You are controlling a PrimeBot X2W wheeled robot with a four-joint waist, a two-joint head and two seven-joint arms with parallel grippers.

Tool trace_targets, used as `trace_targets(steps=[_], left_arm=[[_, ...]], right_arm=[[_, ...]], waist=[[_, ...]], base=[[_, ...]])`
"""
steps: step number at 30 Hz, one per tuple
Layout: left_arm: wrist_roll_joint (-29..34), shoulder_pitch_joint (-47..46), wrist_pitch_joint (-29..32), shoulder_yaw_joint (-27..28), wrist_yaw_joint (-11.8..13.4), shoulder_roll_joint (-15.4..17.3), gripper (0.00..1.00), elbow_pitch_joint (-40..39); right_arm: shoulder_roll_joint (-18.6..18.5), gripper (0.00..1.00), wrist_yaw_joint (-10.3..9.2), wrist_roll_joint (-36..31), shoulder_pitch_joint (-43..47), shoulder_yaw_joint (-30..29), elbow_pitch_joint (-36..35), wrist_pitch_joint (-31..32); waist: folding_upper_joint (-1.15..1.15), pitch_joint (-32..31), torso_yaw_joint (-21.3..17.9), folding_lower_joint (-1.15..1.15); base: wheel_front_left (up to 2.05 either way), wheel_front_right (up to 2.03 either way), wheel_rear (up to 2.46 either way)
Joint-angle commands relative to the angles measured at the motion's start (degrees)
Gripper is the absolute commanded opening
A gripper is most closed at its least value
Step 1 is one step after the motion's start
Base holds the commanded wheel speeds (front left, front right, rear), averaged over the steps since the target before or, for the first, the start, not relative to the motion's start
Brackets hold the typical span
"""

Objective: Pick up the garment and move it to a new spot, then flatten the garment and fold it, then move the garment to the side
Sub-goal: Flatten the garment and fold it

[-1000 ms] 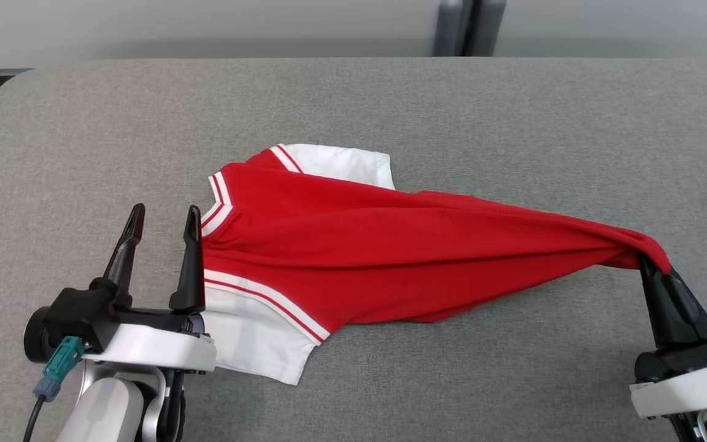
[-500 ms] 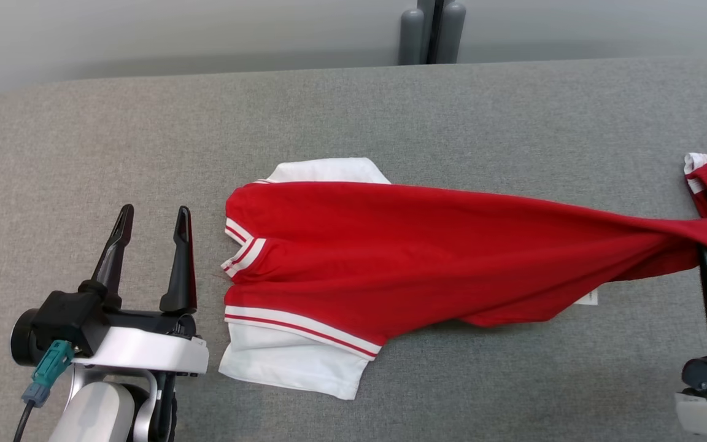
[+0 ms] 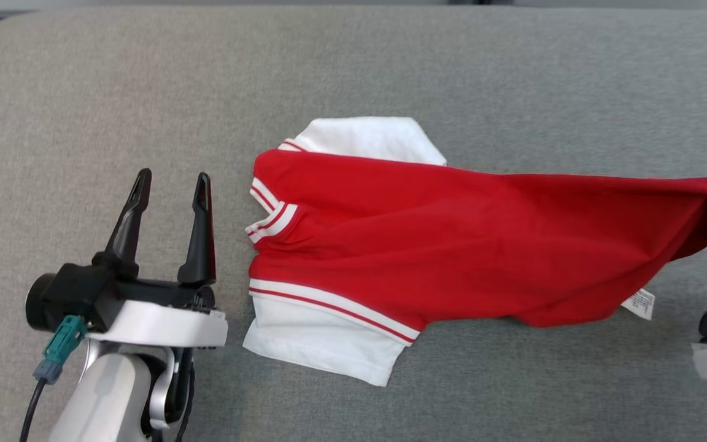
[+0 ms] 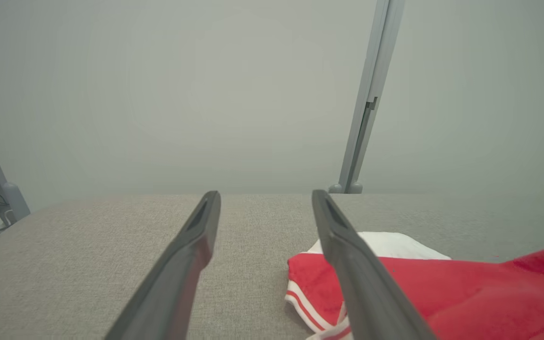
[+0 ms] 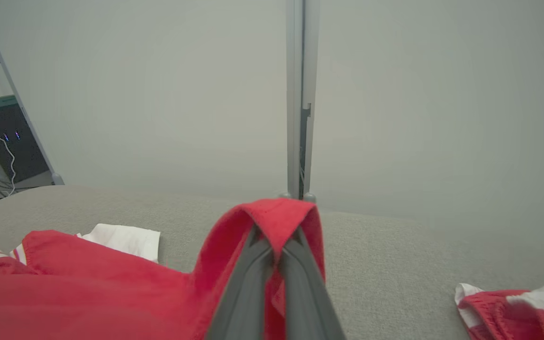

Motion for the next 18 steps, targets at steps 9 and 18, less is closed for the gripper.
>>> trace_targets(steps=[9,18], left_arm=[[1.05,-5.45,-0.89,-0.74,-1.65,-1.96,1.0,1.58],[2.16,-8.53,-1.04,-1.34,-3.23,-3.47,1.0,3.83]], right_arm=[[-4.82,0.0,-0.01,3.7,-11.63,6.08,10.19,-1.19],[-8.34,0.0,-0.01,7.53,-25.84,14.1,25.79,-2.27]], waist=[[0.0,7.94,3.97,0.0],[0.0,9.89,4.37,0.0]], base=[[0.0,0.0,0.0],[0.0,0.0,0.0]])
